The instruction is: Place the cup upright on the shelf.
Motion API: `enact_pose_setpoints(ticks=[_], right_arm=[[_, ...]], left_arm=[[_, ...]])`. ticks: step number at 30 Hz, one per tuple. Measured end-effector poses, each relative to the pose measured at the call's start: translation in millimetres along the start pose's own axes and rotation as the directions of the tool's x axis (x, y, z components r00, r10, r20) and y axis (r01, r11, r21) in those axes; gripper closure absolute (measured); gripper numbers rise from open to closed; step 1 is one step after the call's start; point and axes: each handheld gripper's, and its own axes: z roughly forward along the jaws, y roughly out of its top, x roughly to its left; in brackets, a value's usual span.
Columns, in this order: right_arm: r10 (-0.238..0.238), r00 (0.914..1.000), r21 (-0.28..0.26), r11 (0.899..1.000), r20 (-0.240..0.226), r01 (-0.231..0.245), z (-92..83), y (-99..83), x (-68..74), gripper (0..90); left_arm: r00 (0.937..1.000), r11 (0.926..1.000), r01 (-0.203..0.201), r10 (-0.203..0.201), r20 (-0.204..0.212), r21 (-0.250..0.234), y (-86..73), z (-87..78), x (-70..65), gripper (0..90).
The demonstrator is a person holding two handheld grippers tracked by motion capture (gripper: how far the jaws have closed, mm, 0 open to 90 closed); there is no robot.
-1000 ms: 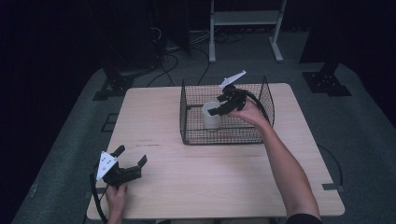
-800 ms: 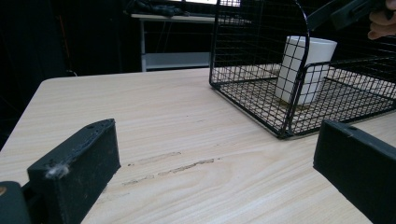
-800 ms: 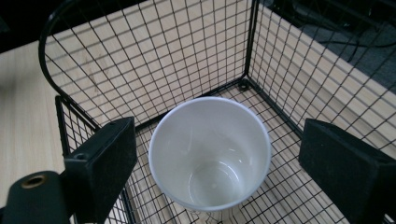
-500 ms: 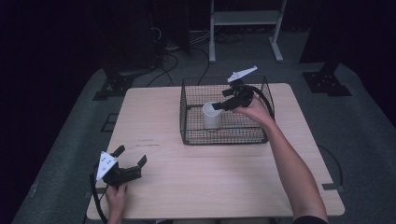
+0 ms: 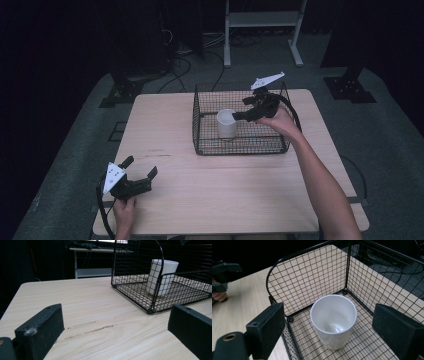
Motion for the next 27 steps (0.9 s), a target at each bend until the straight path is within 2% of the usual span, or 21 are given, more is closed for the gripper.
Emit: enact_pose_setpoints(ticks=[12,24,27], right_arm=[[-0.01,0.9999,0.012,1.0,-0.007,0.01,-10.7,-6.9,6.7,10.6],[-0.027,0.9995,0.007,1.0,-0.016,0.027,-24.0,-22.0,18.4,10.8],[-0.019,0.9995,0.02,1.0,-0.026,0.019,-25.3,-25.5,19.4,10.8]], left_arm=[[1.0,1.0,-0.002,0.002,-0.002,0.0,0.1,0.1,0.1,0.0],[1.0,1.0,-0.004,0.004,-0.004,0.0,0.1,0.4,-0.2,0.0],[1.0,1.0,-0.003,0.003,-0.004,-0.001,0.1,0.5,-0.3,0.0]])
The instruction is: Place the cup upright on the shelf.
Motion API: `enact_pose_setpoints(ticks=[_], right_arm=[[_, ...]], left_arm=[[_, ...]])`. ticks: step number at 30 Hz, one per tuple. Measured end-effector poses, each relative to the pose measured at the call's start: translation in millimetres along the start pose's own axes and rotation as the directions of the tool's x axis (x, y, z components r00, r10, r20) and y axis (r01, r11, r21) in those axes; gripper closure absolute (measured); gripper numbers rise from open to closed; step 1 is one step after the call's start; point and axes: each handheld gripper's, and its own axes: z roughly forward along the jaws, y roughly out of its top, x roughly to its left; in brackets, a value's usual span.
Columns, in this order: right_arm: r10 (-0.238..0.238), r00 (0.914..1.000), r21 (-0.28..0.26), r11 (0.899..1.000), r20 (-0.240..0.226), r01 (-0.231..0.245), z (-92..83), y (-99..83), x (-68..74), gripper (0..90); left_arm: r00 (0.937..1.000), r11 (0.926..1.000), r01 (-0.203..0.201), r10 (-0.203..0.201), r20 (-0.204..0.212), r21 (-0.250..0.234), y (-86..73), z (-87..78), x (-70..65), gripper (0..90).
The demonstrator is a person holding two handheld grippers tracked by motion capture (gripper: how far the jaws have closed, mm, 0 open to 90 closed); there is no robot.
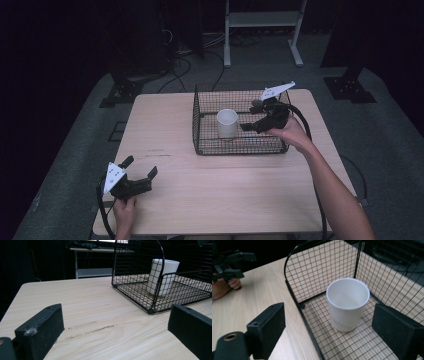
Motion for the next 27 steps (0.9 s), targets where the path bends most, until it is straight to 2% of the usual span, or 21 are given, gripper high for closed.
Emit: enact_pose_setpoints(ticks=[6,9,27], right_arm=[[-0.007,1.0,-0.005,1.0,-0.006,0.007,-2.2,-7.7,6.0,12.2],[-0.009,0.9999,0.013,1.0,-0.014,0.009,-2.3,-10.7,8.3,12.2],[-0.035,0.9976,-0.009,0.999,-0.059,0.035,-2.9,-29.7,31.0,12.6]], left_arm=[[1.0,1.0,0.0,0.0,-0.001,0.0,0.0,0.1,0.0,0.0],[1.0,1.0,-0.001,0.001,-0.001,0.0,0.0,0.0,-0.1,0.0],[1.0,1.0,-0.001,0.001,-0.003,0.0,0.0,0.1,0.1,0.0]])
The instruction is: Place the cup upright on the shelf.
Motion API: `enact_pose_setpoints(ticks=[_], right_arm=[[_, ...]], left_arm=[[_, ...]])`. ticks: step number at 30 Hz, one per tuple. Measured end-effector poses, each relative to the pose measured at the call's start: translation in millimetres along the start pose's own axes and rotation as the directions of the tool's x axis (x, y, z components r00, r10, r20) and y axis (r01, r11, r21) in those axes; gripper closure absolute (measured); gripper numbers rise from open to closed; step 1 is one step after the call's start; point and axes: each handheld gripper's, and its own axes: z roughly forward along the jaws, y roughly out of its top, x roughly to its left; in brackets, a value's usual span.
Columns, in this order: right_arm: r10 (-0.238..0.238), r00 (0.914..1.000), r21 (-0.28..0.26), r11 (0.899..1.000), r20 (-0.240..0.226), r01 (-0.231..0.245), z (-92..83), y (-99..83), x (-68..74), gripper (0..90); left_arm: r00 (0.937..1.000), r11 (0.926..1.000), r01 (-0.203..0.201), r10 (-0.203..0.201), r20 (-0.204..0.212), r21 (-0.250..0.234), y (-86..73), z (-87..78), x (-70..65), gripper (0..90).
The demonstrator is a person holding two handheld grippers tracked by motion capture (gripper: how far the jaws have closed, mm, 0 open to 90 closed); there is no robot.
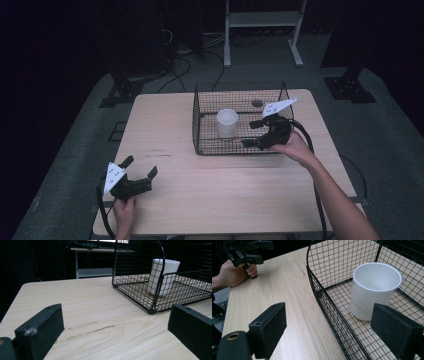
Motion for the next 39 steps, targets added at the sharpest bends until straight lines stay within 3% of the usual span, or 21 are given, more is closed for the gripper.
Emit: enact_pose_setpoints(ticks=[17,39], right_arm=[[-0.02,0.9989,0.015,1.0,-0.042,0.021,5.2,-20.5,19.9,12.6],[0.023,0.9974,0.008,1.0,-0.068,-0.022,3.6,-56.2,29.8,12.7]], left_arm=[[1.0,1.0,0.0,0.0,0.001,0.0,0.0,-0.3,0.1,0.0],[1.0,1.0,-0.002,0.002,-0.002,0.0,0.0,-0.2,-0.2,0.0]])
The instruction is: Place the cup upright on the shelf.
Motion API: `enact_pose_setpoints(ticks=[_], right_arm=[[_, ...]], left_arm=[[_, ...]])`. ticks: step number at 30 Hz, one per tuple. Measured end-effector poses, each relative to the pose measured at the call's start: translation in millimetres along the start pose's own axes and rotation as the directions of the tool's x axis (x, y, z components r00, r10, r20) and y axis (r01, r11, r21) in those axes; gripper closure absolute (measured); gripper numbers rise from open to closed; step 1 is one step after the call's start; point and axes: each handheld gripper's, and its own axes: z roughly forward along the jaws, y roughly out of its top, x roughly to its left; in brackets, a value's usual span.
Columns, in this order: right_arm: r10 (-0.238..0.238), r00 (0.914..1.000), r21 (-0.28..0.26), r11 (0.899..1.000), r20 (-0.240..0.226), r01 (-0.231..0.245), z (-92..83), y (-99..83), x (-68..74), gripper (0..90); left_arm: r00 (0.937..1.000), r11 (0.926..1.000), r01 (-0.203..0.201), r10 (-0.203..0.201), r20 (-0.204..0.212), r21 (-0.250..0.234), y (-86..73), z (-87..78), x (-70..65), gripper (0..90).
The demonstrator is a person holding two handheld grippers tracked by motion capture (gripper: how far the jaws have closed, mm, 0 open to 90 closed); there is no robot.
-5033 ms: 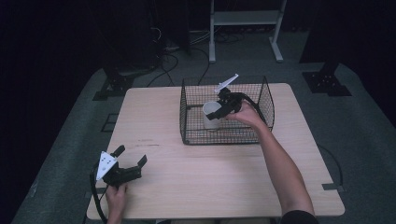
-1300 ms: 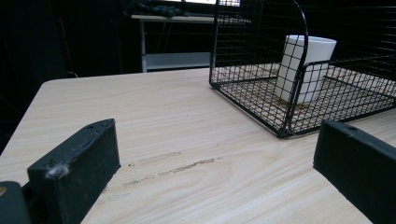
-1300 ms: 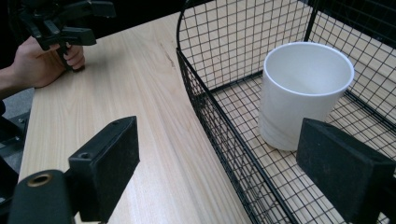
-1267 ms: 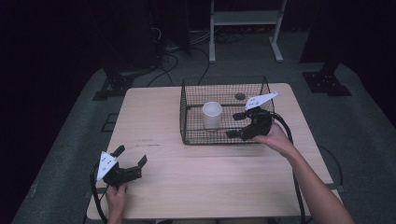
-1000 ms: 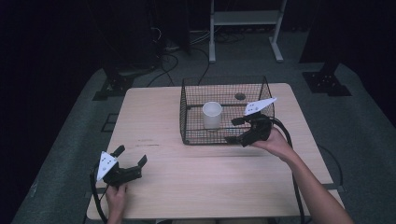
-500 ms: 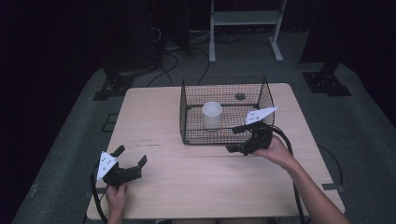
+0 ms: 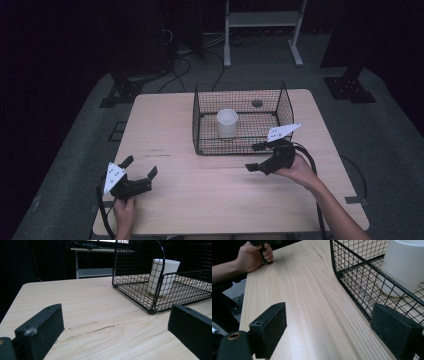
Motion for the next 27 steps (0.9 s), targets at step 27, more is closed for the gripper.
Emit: enact_pose_setpoints(ticks=[27], right_arm=[[0.027,0.9994,-0.005,1.0,0.02,-0.027,-10.9,-33.3,8.5,13.0]], left_arm=[[1.0,1.0,-0.002,0.002,0.0,-0.001,0.1,-0.2,-0.4,0.0]])
